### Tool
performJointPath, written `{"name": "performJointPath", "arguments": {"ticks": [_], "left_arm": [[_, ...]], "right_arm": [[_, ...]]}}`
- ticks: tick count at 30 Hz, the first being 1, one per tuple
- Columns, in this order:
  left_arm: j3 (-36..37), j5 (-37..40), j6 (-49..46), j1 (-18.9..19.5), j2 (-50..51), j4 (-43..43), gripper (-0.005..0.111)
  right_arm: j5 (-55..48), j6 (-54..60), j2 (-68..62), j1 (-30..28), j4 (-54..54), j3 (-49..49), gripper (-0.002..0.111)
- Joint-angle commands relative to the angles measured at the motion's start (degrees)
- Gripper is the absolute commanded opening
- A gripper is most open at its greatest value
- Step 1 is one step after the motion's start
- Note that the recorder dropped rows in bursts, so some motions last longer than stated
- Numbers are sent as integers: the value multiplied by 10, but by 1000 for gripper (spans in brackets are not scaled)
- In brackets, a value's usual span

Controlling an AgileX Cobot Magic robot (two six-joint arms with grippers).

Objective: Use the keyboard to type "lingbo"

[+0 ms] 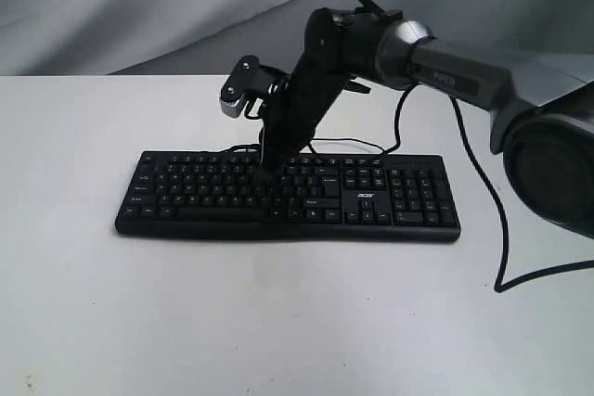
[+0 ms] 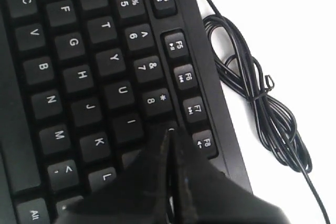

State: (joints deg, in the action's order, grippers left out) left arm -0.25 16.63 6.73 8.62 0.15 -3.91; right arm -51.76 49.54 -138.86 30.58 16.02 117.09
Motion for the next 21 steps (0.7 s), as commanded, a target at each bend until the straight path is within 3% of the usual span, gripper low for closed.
{"name": "performJointPath", "arguments": {"ticks": [1,21], "left_arm": [[2,-3,2,1,-1,5,1],[2,-3,2,1,-1,5,1]], "right_arm": [[-5,-1,4,-4,3,0,0],[16,28,4,-4,35,-28,0]]}}
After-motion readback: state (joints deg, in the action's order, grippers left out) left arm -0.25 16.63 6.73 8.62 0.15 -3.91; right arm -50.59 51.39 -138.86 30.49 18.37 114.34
